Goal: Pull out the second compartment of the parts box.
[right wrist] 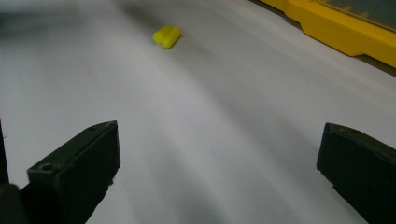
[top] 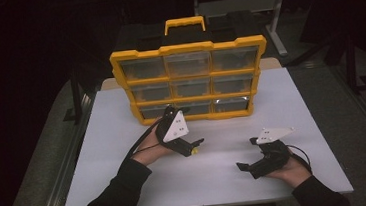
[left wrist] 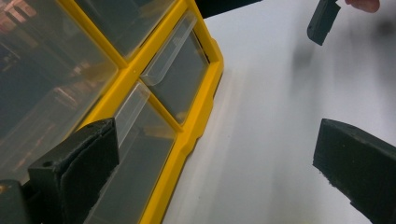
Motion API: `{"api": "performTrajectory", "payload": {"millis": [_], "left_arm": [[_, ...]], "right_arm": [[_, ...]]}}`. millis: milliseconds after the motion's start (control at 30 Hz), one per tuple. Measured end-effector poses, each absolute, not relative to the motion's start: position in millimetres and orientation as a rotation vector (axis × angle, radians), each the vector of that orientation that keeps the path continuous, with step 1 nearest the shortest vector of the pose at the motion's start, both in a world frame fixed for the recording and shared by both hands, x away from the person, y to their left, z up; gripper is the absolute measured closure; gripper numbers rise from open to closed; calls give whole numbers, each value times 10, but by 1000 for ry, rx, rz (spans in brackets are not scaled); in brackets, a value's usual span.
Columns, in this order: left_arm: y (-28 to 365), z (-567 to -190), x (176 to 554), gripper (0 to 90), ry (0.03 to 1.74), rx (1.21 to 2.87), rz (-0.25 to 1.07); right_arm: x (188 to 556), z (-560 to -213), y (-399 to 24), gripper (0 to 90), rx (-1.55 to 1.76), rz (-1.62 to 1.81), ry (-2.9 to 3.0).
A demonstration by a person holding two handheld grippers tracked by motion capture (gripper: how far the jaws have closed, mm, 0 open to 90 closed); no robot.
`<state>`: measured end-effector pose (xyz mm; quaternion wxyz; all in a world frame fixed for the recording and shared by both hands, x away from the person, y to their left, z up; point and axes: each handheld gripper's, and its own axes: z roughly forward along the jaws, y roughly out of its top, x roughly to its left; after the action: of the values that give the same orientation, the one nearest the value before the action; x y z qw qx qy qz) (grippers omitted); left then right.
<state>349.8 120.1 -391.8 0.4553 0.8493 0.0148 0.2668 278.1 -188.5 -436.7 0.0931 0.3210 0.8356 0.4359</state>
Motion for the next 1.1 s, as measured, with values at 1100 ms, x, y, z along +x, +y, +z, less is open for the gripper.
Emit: {"api": "performTrajectory", "payload": {"millis": [1100], "left_arm": [[1170,-3966,3421,0,-83,2133,854]], "right_arm": [[2787,-4386,-1884,0,972,1292,2480]]}}
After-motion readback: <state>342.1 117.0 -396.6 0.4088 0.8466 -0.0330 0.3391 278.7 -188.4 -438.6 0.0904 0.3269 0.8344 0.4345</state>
